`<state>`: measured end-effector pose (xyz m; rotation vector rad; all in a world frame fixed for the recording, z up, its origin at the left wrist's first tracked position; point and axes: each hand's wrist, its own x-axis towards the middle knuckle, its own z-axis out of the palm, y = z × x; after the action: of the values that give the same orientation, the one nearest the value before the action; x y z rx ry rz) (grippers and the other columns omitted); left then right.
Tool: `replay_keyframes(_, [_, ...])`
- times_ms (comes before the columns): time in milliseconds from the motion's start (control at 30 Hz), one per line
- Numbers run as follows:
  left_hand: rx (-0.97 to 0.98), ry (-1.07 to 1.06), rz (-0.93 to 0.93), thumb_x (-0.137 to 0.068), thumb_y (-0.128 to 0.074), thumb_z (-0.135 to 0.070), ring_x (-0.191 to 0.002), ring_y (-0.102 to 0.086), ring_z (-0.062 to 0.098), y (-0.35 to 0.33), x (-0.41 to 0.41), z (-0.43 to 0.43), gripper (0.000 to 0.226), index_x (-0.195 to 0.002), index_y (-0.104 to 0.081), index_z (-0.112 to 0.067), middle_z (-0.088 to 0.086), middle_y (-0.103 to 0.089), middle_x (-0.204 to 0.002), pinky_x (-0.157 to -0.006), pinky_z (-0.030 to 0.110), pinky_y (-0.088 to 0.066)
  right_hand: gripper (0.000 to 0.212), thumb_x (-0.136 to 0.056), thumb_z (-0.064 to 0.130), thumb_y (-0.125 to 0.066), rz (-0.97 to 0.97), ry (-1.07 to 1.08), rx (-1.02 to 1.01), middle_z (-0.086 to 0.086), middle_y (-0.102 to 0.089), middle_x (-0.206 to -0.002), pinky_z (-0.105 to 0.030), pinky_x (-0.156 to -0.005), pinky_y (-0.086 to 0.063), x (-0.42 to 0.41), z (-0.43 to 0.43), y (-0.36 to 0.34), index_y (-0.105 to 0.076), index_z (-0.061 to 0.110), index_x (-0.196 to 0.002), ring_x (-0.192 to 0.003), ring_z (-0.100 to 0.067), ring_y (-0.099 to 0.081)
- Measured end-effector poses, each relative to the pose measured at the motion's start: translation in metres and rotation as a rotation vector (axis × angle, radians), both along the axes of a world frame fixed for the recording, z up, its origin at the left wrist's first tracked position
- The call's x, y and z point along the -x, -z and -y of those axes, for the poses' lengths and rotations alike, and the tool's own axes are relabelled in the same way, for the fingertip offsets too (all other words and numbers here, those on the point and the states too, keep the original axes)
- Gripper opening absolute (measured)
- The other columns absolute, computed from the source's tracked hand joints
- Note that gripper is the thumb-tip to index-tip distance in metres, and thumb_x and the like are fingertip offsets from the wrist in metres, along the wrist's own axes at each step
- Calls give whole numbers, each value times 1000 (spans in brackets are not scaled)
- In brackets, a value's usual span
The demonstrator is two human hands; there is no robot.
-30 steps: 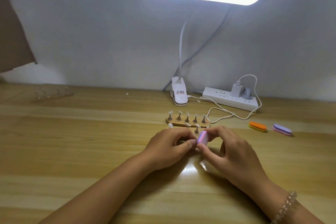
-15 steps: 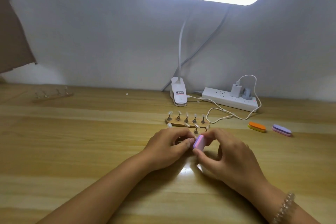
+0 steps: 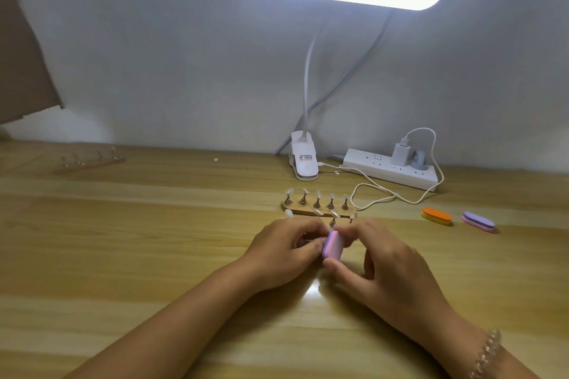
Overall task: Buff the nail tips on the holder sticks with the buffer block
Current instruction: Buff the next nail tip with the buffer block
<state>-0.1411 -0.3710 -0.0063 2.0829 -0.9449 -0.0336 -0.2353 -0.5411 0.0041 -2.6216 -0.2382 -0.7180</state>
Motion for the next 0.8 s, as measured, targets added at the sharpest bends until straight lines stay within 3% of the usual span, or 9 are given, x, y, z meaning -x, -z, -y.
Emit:
replay_keyframes(100, [54, 24, -62, -98, -59, -18, -61, -51, -6, 0, -1, 1, 19, -90, -67, -33, -19, -61, -76, -63, 25, -40, 31, -78, 49, -69, -22, 60, -94, 22, -59, -93, -20, -55, -34, -3, 5, -1, -58, 33, -102, -63, 9, -47])
replay_keyframes(233, [53, 48, -55, -96, -58, -21, -67, -54, -7, 1, -1, 0, 16, -93, -69, -32, -20, -64, -81, -63, 23, -41, 32, -76, 48, -71, -20, 61, -21, 20, -57, -90, -18, -51, -31, -2, 4, 1, -54, 31, -98, -59, 8, -45])
replay_keyframes(400, [69, 37, -68, -98, -59, -20, -64, -54, -8, -1, -2, 1, 18, -90, -68, -33, -20, -64, -80, -61, 22, -39, 32, -77, 54, -70, -56, 110, -120, 23, -57, -89, -24, -57, -35, -5, 8, 0, -53, 33, -94, -63, 5, -46])
replay_keyframes(533, [60, 38, -42, -95, -57, -24, -85, -63, 5, 0, -2, 0, 14, -96, -71, -26, -15, -69, -90, -71, 32, -50, 33, -75, 55, -69, -69, 71, -55, 21, -59, -89, -23, -54, -35, -2, 4, 2, -52, 33, -93, -59, 4, -46])
replay_keyframes(667, [102, 45, -87, -98, -59, -20, -74, -59, -4, 0, -2, 0, 15, -94, -71, -29, -17, -67, -84, -59, 13, -41, 28, -77, 51, -71, -54, 117, -202, 24, -60, -87, -26, -61, -39, -7, 10, 0, -56, 34, -91, -65, 4, -50])
replay_keyframes(800, [75, 44, -49, -92, -54, -31, -91, -64, 11, 1, -2, 1, 17, -93, -71, -28, -13, -70, -91, -78, 38, -53, 27, -75, 52, -70, -72, 24, -147, 21, -62, -88, -22, -57, -34, -4, 6, 3, -55, 35, -89, -67, 5, -53])
